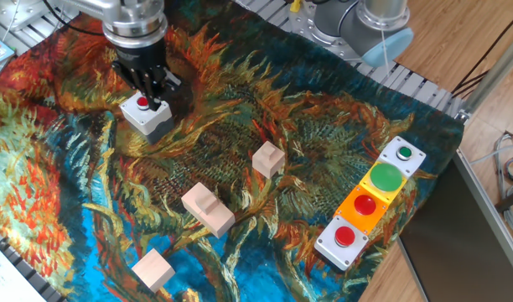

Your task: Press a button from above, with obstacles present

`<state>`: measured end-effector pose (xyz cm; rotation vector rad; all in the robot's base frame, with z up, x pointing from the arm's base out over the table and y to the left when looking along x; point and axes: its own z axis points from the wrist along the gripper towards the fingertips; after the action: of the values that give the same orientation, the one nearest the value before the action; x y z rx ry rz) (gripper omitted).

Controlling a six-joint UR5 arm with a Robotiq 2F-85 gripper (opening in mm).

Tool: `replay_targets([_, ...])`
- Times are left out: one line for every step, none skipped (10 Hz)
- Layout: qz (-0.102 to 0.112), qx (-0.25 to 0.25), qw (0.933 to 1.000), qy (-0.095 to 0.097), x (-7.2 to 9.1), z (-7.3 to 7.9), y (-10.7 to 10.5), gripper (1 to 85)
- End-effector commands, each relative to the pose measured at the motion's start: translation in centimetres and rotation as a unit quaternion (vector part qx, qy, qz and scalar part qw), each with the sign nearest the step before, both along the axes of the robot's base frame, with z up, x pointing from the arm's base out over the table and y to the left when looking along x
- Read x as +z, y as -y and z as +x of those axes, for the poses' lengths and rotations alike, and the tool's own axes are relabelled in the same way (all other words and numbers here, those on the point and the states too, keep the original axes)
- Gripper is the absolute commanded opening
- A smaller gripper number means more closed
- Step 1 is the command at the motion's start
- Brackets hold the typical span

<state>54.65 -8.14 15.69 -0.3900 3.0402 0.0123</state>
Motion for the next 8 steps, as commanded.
replay_targets([0.000, 0.014, 0.9999, -0.002, -2.4, -0.2, 2.1, 5.7])
replay_targets([0.000, 0.015, 0.9999, -0.001, -2.4, -0.1, 2.1, 6.0])
replay_targets([0.019, 0.006, 0.9998, 0.006, -2.3, 0.2, 1.2, 7.7])
replay_targets([0.011, -0.002, 0.9999, 0.003, -2.3, 0.1, 1.7, 8.0])
replay_targets([-0.015, -0.004, 0.9999, 0.002, -2.4, 0.0, 3.0, 6.3])
replay_targets([-0.020, -0.008, 0.9998, 0.003, -2.4, 0.1, 3.3, 3.3])
replay_targets([-0.020, -0.005, 0.9998, 0.006, -2.5, 0.3, 3.4, 4.3])
replay_targets([-0.020, -0.005, 0.9998, 0.005, -2.7, 0.4, 3.6, 5.0])
